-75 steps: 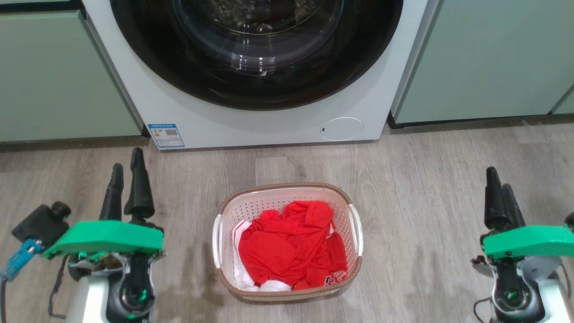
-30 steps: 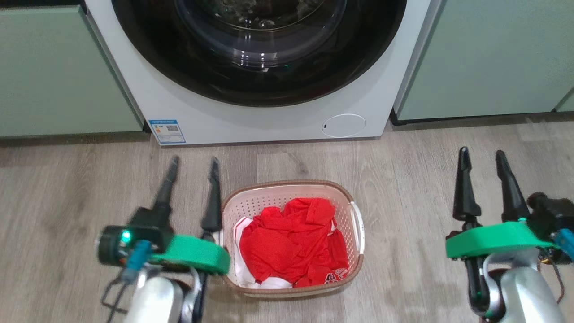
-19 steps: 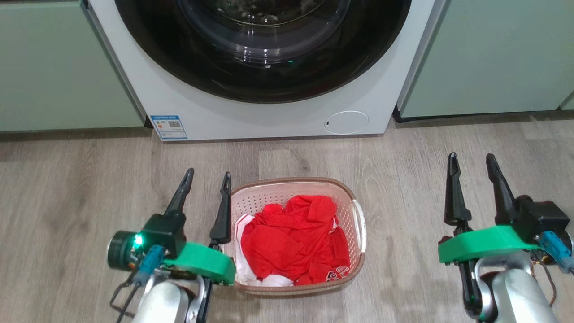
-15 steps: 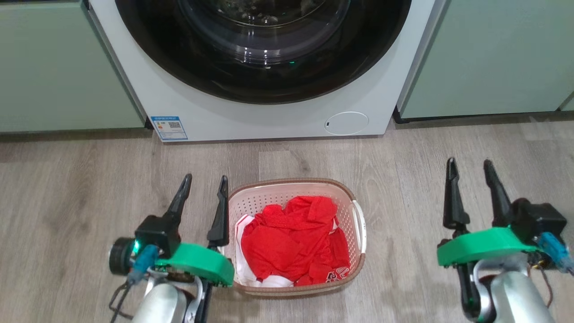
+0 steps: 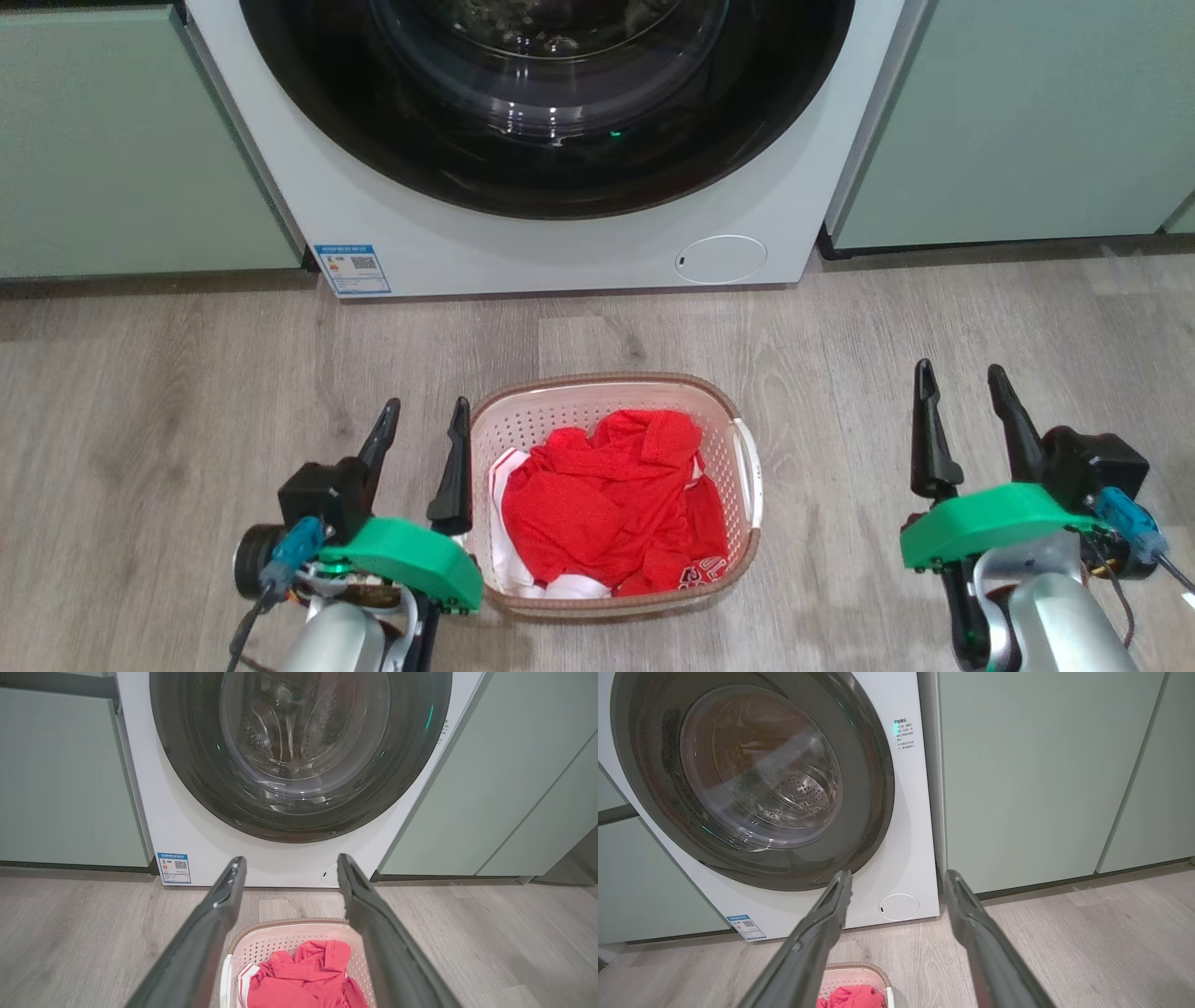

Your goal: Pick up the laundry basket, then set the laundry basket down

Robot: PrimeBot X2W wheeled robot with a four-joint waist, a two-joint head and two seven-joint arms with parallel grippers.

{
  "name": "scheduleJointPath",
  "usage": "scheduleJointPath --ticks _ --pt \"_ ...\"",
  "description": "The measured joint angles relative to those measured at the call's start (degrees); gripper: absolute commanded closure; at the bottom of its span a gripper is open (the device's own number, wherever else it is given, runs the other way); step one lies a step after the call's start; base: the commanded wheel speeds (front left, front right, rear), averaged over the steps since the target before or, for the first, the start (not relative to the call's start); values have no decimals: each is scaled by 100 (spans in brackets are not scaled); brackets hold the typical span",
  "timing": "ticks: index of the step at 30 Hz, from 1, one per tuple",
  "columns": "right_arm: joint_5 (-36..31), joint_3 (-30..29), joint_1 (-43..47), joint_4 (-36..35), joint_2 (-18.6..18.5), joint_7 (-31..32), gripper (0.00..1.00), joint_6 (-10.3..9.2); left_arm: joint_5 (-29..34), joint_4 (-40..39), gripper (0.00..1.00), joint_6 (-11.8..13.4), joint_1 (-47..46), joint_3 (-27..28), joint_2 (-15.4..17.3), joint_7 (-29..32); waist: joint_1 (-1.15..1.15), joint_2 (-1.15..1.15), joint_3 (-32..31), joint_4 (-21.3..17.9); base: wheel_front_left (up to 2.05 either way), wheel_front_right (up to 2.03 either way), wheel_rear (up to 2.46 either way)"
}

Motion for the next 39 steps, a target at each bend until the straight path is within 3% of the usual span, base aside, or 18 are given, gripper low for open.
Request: scheduleJointPath --ticks 22,30,39 --pt "46 -15 -98 112 0 0 0 0 -10 16 0 155 -89 163 0 0 0 0 257 0 0 0 0" --pt "199 94 -934 1015 -10 0 0 0 -8 731 0 131 -808 144 -3 0 0 0 929 15 0 0 0" --pt "271 389 -2248 2316 -42 88 0 0 59 2345 0 -200 -2122 52 -25 0 1 0 1982 32 0 0 0"
